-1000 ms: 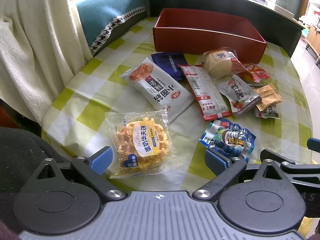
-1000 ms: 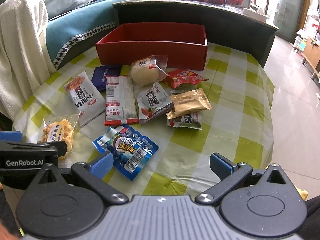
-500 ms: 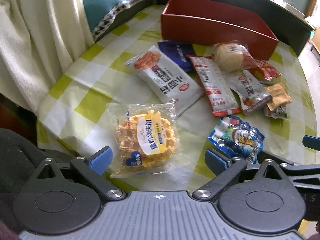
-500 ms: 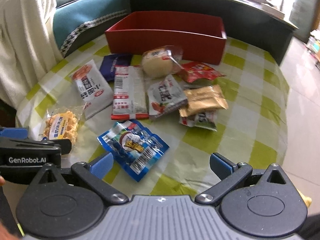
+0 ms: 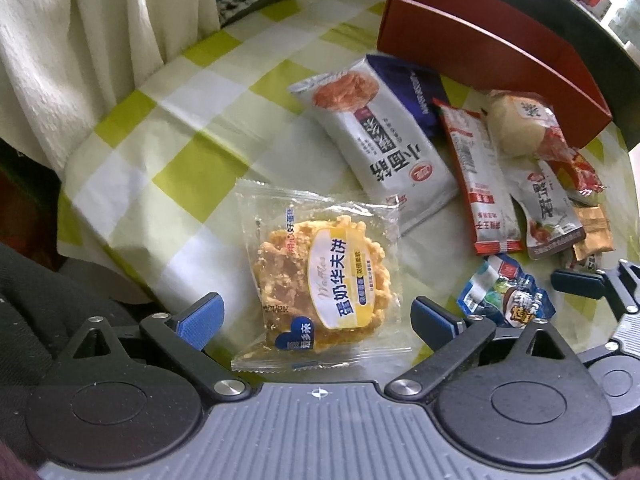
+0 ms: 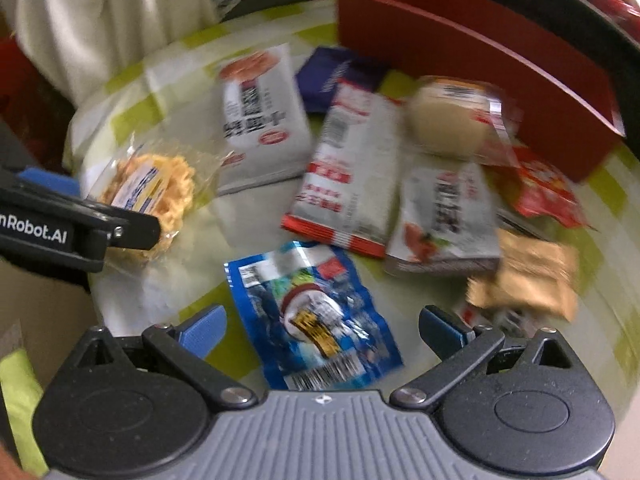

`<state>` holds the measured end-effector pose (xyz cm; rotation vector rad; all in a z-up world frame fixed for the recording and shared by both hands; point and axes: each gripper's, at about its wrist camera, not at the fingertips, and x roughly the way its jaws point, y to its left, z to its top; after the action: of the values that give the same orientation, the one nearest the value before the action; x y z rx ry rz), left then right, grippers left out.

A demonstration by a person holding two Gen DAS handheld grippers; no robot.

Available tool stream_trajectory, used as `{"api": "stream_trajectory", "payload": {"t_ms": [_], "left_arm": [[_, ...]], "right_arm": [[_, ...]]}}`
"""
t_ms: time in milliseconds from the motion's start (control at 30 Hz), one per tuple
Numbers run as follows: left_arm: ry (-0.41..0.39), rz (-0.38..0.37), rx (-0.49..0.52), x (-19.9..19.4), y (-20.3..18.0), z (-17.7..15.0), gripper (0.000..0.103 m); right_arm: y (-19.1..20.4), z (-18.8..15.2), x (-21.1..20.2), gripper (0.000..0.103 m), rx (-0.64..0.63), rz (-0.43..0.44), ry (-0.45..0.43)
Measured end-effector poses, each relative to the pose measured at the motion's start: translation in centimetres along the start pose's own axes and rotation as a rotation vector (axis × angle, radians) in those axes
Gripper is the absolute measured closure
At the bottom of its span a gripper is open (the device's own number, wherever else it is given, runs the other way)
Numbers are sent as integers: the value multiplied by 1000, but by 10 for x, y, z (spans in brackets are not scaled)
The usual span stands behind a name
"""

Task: Organize snacks
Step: 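Grasp the waffle cake pack with left tool while right tool grasps blue fish pouch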

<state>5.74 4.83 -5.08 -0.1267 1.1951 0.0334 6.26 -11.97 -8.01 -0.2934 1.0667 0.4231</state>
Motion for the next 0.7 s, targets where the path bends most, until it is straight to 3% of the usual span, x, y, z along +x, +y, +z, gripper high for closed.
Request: {"api": "stream_trajectory", "payload": {"t_ms": [400,500,533,700], "left_arm": [[39,1,-20,7,9,0,1],[41,7,-18,8,8,1,0],[42,8,-22,9,8,2,0],[45,23,-2,15,-3,8,0]], "right_arm": [[11,10,16,0,-156,-10,51],[7,9,9,18,-164,-2,39],[4,9,4,32,-151,16,31],[-4,6,-4,32,-117,52,23]]}}
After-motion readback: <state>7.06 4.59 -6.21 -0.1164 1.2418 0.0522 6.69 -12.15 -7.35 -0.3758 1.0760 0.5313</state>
